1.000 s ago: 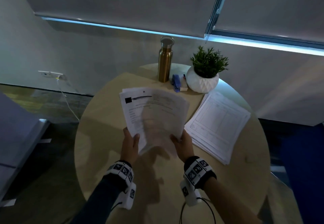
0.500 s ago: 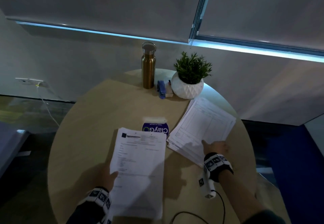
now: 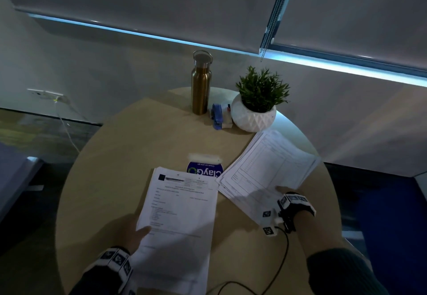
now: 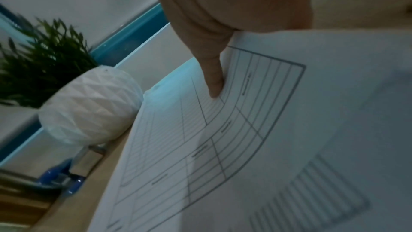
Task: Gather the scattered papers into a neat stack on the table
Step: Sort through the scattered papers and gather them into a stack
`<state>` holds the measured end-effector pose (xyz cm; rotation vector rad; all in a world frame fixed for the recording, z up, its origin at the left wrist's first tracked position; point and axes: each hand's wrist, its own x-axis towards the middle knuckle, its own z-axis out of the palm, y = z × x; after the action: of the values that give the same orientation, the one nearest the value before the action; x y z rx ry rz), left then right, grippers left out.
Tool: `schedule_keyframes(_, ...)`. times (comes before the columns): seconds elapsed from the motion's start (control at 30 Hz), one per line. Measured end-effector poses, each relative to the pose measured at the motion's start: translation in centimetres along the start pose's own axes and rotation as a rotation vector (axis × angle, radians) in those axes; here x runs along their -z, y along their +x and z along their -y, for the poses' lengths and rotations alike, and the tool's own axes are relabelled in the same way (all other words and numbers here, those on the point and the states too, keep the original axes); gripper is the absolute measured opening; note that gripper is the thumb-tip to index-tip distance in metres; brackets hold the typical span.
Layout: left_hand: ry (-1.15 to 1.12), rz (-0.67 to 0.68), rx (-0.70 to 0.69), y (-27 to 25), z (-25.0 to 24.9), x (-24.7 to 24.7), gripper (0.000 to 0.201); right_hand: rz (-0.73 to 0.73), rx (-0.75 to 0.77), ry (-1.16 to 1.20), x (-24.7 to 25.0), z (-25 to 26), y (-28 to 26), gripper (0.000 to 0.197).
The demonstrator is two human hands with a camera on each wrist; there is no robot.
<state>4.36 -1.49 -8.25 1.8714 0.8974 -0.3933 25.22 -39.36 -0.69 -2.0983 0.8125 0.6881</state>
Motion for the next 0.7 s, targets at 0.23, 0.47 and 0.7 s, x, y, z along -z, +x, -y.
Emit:
schedule_keyframes(0.23,-0.115,-0.048,-0.092,-0.9,0.1,1.3,0.046,-0.303,0.132,0.539,-0.1,-1.3,-1.9,0.058)
schedule_keyframes(0.47,-0.096,0.044,-0.137,-2.8,-1.0,1.2,0.055,-0.050,0.176,0.794,-3.3,-7.8,-7.6,0.057)
schedule_keyframes(0.7,-0.128,-0.007,-0.060,-4.2,-1.3,1.1,0.055,0.231,0.198,0.397,-13.5,-9.4,-9.7,0.043)
